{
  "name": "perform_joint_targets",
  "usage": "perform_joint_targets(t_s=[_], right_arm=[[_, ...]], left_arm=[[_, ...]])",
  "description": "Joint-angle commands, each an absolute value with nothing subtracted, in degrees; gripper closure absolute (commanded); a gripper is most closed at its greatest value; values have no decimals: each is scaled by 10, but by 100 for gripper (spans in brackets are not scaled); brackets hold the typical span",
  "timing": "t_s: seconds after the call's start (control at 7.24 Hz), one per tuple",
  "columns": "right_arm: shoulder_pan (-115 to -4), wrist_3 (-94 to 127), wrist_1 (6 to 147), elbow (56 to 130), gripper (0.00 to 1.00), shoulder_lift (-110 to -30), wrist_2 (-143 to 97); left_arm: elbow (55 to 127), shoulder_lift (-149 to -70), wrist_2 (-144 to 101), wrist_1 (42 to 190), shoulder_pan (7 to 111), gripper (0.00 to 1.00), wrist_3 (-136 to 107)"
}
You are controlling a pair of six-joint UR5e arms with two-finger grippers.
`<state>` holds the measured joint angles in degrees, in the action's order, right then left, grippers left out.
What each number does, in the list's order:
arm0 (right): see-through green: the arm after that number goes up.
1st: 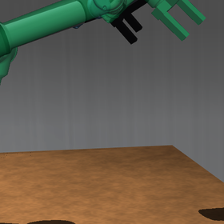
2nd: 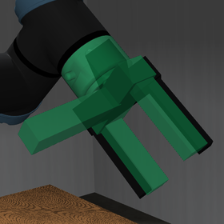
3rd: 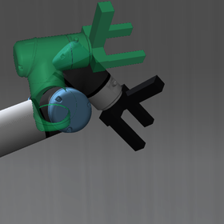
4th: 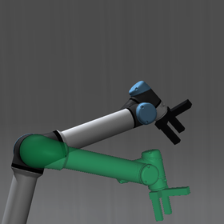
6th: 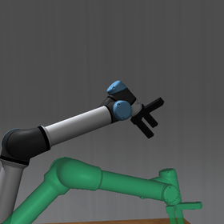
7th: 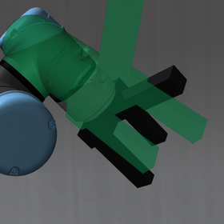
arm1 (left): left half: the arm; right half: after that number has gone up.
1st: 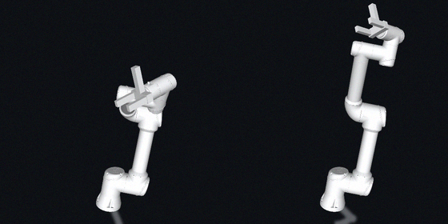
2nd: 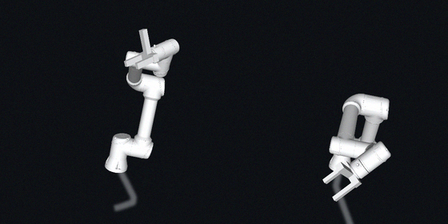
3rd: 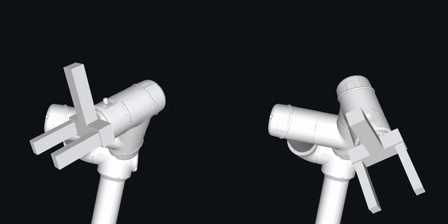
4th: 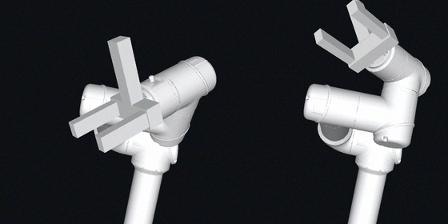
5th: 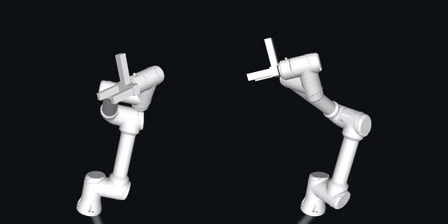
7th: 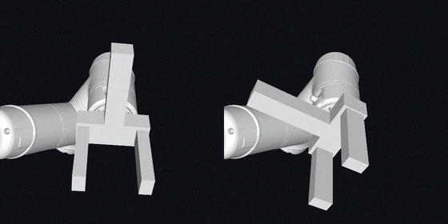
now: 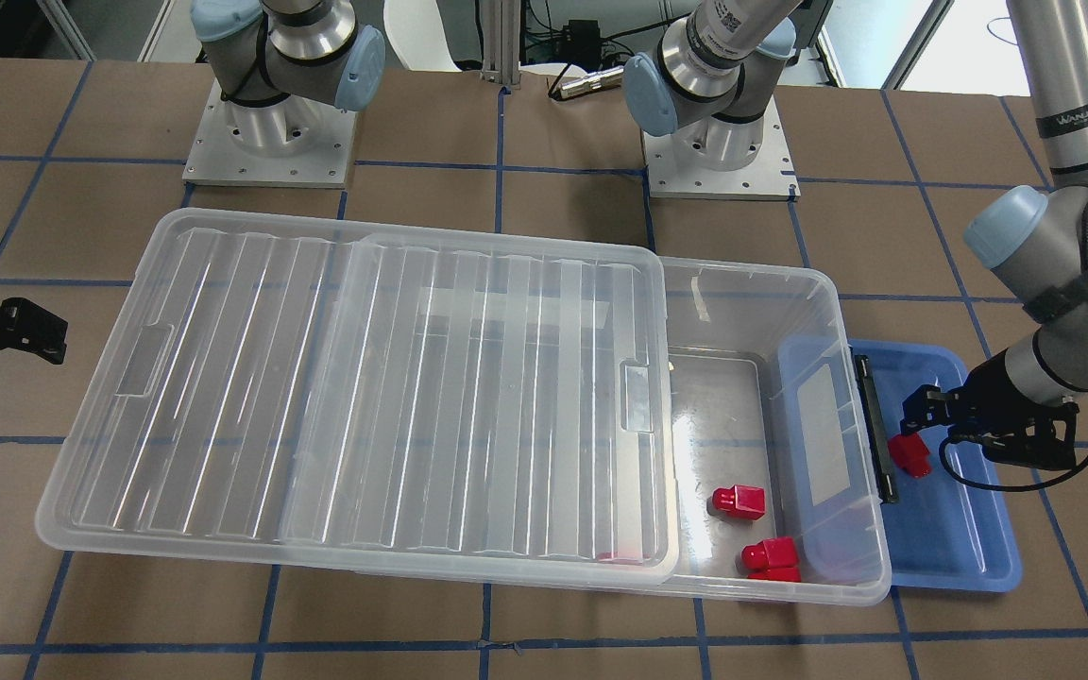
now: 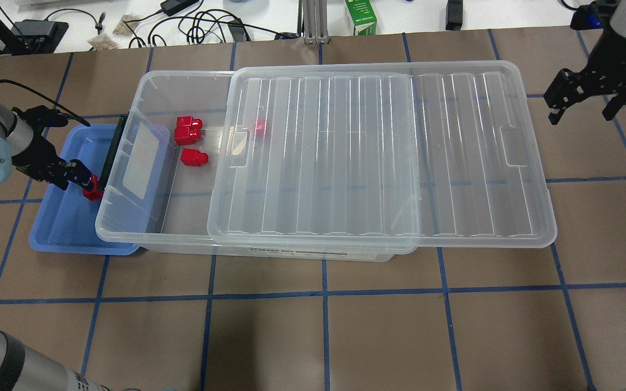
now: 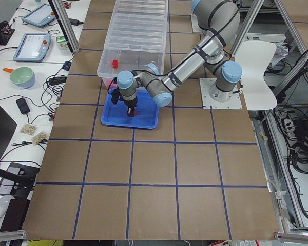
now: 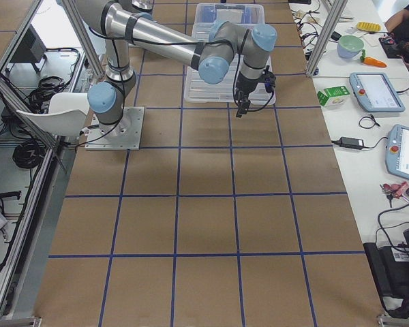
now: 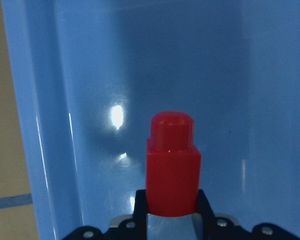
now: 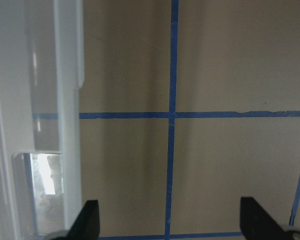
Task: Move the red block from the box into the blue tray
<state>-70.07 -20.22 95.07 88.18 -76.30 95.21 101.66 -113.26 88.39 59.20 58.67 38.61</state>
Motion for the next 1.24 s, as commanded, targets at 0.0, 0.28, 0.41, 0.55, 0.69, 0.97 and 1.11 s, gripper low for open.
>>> perform_joint_targets(t_s=[0.0,0.28,0.41,0.55,0.69,0.97,1.11], right_arm=[[-695,-207,980,917,0,-761,954],[-696,-201,976,924,0,-761,952],[-697,-201,976,928,0,-761,952],[-700,-201,977,928,0,-763,949],[-701,-201,977,928,0,-763,948],[-703,-196,977,928,0,-764,922],[-706,-181,977,928,0,-763,920]], left_arm=[[992,-1090,884,674,591,19,381],[948,-1023,882,791,603,19,380],[927,-992,876,839,627,20,363],[916,-964,881,852,673,19,297],[913,-942,883,853,721,19,239],[914,-921,880,859,805,13,99],[913,-909,884,860,853,8,67]])
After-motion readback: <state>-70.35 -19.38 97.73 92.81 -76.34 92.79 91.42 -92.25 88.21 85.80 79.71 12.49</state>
